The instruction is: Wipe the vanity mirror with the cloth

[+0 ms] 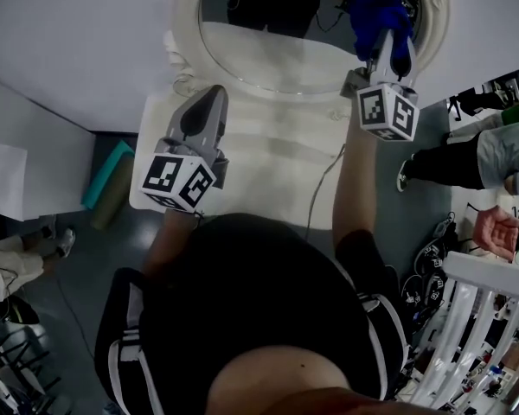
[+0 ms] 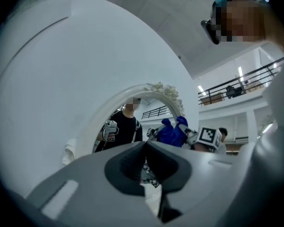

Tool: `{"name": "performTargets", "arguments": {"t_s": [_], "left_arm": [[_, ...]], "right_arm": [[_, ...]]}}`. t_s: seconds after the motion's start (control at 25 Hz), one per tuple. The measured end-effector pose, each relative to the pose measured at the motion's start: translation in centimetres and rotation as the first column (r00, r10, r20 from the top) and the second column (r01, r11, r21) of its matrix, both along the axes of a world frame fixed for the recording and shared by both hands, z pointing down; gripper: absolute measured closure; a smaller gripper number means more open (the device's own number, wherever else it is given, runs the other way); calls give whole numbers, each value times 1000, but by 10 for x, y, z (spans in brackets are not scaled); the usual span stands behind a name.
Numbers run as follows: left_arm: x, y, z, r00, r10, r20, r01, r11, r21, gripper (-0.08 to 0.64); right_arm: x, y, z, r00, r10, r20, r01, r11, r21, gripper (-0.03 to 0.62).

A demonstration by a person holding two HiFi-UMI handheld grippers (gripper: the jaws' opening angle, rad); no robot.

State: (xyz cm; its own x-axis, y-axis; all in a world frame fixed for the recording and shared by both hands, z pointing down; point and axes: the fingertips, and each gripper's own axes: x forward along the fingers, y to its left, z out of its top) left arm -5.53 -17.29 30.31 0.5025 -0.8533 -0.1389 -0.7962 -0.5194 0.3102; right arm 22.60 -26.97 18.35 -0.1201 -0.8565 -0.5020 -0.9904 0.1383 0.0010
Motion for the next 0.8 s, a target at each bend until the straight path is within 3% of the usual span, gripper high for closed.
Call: {"name": "performTargets", "arguments": {"t_s": [0.24, 0.44, 0.8], "left_arm": [[0, -2, -7, 1000, 5, 4, -5, 1000, 12, 549], [-4, -5, 1, 1000, 2, 8, -2, 1000, -8, 549], [-10, -9, 13, 1000, -12, -15, 11, 999, -50, 549]], "right_arm": [[19, -15, -35, 997, 70, -15, -70, 997, 15, 541], [12, -35, -39, 997, 63, -54, -63, 998, -2, 543], [-13, -38, -67, 993, 43, -107, -38, 998, 48, 541]]}}
